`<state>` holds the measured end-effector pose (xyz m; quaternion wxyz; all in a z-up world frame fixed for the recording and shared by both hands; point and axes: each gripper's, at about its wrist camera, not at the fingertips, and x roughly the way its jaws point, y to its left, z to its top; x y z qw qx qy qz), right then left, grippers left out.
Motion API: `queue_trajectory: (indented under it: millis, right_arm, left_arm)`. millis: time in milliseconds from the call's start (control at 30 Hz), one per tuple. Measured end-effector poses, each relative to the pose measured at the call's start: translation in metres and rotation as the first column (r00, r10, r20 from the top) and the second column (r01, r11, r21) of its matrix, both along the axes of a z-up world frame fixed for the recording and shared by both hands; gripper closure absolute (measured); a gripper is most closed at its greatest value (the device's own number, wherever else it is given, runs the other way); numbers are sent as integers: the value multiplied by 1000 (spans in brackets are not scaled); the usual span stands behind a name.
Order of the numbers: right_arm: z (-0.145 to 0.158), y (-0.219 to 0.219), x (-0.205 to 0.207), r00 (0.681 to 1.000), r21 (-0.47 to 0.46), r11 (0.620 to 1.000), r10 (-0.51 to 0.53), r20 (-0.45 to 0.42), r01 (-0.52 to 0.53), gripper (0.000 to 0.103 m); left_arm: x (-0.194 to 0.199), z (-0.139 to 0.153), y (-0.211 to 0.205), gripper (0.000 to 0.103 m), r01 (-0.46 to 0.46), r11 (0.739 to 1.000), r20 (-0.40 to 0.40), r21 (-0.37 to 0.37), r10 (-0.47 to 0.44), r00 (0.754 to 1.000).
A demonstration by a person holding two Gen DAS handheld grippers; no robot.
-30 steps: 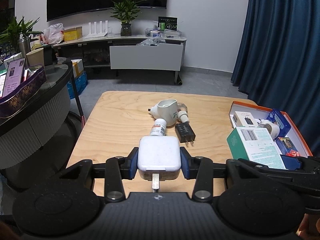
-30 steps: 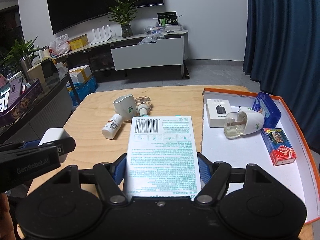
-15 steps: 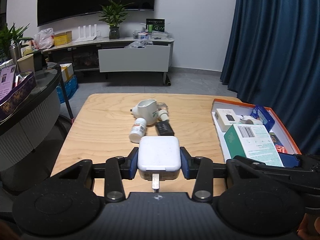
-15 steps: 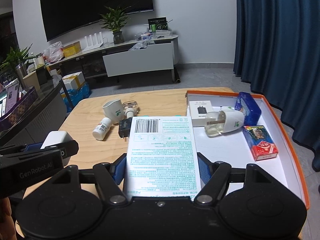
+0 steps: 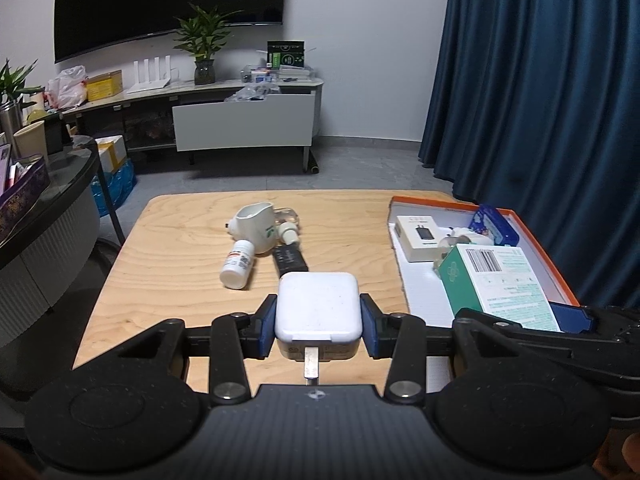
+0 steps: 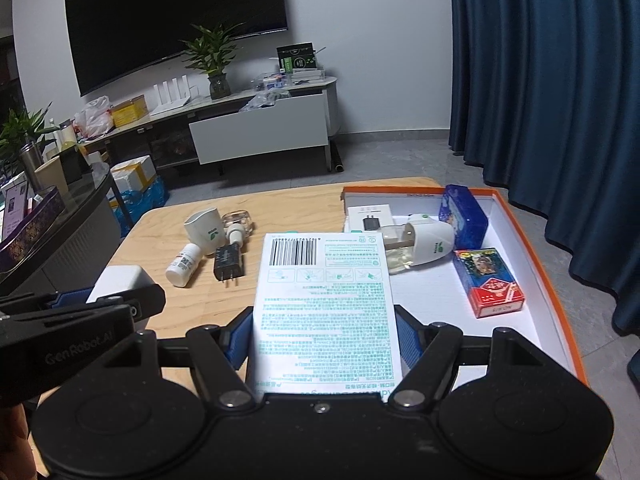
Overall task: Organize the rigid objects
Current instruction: 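Carry the teal box and white adapter over the orange-rimmed box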
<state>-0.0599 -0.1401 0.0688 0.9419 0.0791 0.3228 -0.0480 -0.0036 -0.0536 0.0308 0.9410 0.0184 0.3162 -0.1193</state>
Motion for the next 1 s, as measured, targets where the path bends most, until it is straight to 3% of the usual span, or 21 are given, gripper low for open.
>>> queue_trajectory:
  millis: [1000]
  right_arm:
    - [10, -54, -19, 993, -9, 994, -113, 25, 113, 19]
  left_arm:
    - [-4, 7, -58, 61, 107, 994, 29, 2, -107, 994]
